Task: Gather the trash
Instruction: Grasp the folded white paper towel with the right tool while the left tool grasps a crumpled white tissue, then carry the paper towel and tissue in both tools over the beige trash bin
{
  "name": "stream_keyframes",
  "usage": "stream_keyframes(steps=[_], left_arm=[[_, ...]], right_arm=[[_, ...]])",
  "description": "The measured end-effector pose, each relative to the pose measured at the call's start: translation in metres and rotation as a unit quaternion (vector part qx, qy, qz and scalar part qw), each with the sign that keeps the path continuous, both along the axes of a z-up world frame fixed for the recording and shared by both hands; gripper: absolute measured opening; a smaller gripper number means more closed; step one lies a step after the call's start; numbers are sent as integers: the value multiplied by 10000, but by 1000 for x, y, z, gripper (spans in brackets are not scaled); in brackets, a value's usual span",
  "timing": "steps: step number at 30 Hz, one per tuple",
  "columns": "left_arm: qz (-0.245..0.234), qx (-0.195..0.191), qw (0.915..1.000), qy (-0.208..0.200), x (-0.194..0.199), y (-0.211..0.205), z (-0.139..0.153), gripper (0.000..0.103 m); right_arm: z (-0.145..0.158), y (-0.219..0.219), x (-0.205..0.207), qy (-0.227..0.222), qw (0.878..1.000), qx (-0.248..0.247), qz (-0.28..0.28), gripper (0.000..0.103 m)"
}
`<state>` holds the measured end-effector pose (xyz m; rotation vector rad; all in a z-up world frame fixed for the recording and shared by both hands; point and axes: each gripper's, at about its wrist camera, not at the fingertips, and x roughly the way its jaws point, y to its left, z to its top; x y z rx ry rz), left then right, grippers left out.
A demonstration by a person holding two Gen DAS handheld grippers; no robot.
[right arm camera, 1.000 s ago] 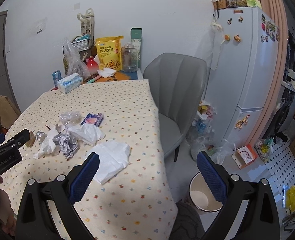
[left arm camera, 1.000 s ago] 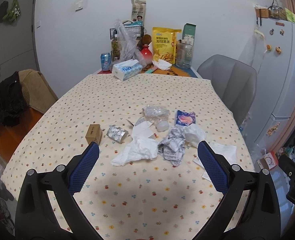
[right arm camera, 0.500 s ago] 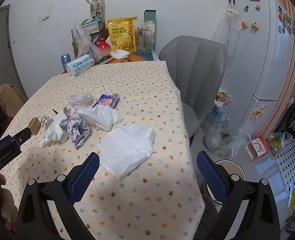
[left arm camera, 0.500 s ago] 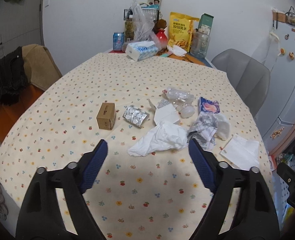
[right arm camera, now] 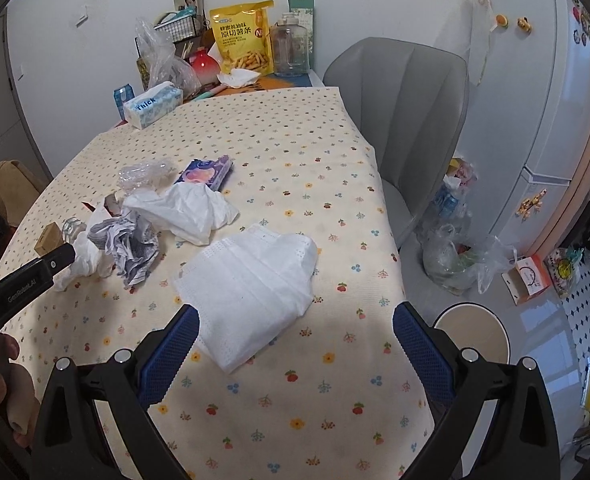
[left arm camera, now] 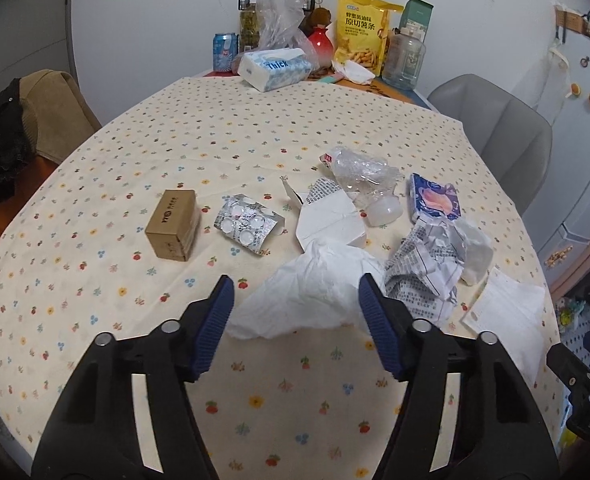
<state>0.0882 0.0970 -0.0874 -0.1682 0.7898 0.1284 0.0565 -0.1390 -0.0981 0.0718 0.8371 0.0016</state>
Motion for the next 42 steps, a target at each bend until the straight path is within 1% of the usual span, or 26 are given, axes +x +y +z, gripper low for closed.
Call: stream_keyframes(steps=[1,2,3,5,6,7,8,9,12,13,14,15,16,17,18,19,22,24,32,40,42], left_arm=[[-6,-29,10000,24,3,0,-2,58],[-19,-44,10000,50,5,0,-4,52],[-41,-48,10000,77,7,0,-6,49],[-110,-74,9998,170,11,-2,-11,36],[-141,-96,9996,216,12,-2,-14,31],[-163,-118,9995,254,12,-2,-17,21],[-174,-124,9993,295,13,-2,-19,17],[-171,-111,9994,294,13,-2,-20,16],[-133,-62,9995,270,13,-3,-19,13],[-119,-44,9996,263,13,-3,-18,12],[-103,-24,9996,255,13,-3,-18,12],[-90,-2,9997,247,12,-3,-17,12],[-77,25,9997,229,12,-3,-16,12],[-73,42,9997,222,11,-3,-15,12],[-74,58,9997,217,10,-3,-14,11],[-79,72,9997,216,9,-4,-13,11],[-76,106,9998,132,3,-4,-7,10],[-47,125,9999,32,-1,-3,0,10],[77,220,9991,-350,-22,1,32,10],[-32,331,9977,-584,-42,-18,51,10],[-93,355,9973,-643,-46,-25,56,10]], right_arm=[[-3,1,3,49,10000,40,25,90],[-5,2,6,108,9999,87,56,87],[-8,4,8,161,9998,115,91,86],[-12,8,11,226,9996,123,151,84],[-15,11,13,269,9994,131,197,83],[-17,13,14,296,9992,131,229,81],[-19,15,15,325,9990,125,266,78],[-21,18,16,361,9988,113,300,77],[-26,19,18,471,9981,179,343,68],[-28,19,19,526,9977,225,352,60],[-30,19,19,582,9974,234,351,54],[-30,20,19,565,9976,188,342,52],[-30,20,19,565,9976,188,342,42],[-30,21,17,551,9978,125,352,34],[-30,22,17,565,9976,104,379,31],[-30,22,16,574,9974,133,425,20],[-26,21,14,574,9971,200,461,13],[-20,20,11,515,9971,279,491,12],[8,20,-9,92,9981,265,556,11],[32,14,-33,-217,9981,278,498,11],[39,10,-40,-329,9983,216,439,12]])
